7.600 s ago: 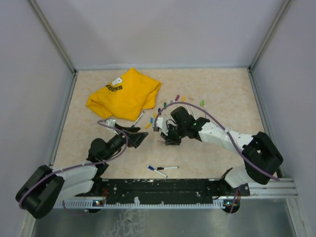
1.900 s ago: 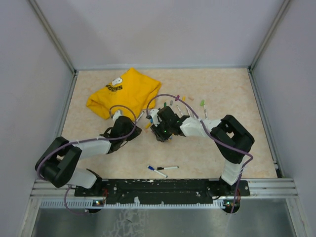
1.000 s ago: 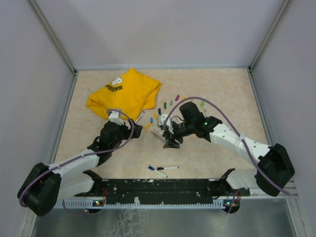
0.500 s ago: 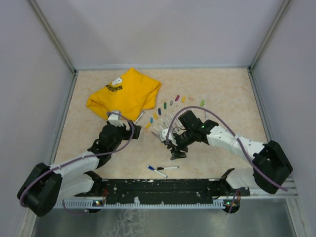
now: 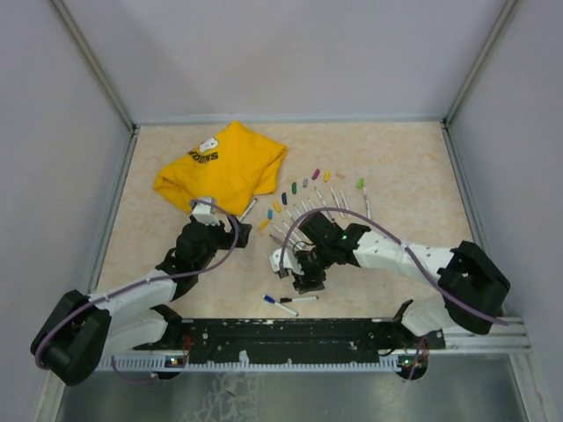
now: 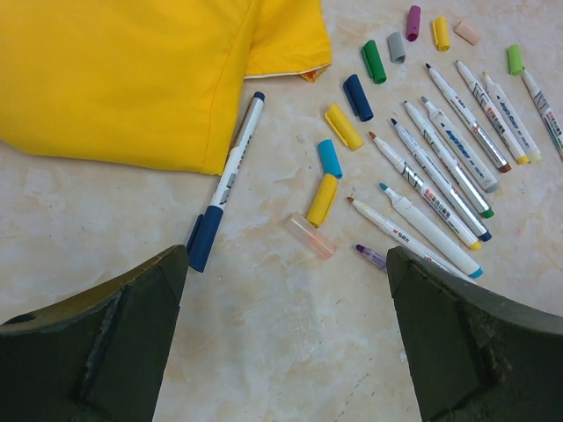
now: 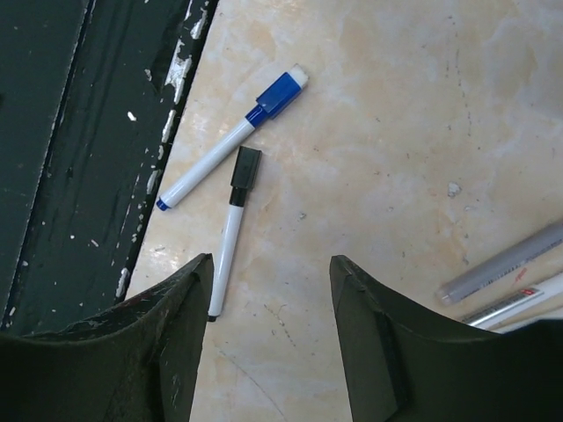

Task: Open the pen caps
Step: Place the pen at the center of the board, then pick up the pen from the center of the board.

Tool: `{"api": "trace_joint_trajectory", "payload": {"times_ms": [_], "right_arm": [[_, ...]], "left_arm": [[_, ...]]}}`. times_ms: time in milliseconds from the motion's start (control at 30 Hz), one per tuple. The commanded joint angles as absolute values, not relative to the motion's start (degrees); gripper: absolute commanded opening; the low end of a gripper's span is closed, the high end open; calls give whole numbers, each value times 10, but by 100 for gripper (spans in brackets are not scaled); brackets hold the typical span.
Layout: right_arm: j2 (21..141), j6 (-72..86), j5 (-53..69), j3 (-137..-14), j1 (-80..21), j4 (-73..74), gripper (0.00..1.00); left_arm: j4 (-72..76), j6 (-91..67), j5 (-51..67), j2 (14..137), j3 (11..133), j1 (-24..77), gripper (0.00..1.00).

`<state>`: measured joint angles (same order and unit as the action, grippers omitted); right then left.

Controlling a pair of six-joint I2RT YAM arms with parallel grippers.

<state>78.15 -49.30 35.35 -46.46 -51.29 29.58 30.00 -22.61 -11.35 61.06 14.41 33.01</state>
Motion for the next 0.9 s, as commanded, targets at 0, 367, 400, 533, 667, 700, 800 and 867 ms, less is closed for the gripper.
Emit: {"api": "trace_joint_trajectory", "payload": {"times_ms": [0, 367, 400, 533, 667, 700, 800, 867], "right_arm": [[799, -484, 335, -461, -532, 271, 55], [852, -462, 272, -457, -607, 248, 51], [855, -458, 264, -455, -610, 244, 51], [861, -450, 239, -450, -621, 230, 48], [874, -447, 218, -453, -635, 227, 43], [876, -445, 215, -455, -638, 228, 41], [883, -435, 198, -462, -638, 227, 33], [885, -429, 189, -466, -638, 227, 26]], "left_arm": [[322, -221, -115, 608, 139, 328, 99], [327, -234, -134, 592, 125, 328, 99], [327, -235, -134, 590, 124, 328, 99], [328, -236, -137, 587, 121, 328, 99], [329, -236, -138, 586, 120, 328, 99], [329, -237, -138, 585, 120, 328, 99], [329, -236, -138, 585, 120, 328, 99], [329, -236, -138, 585, 120, 328, 99]]}}
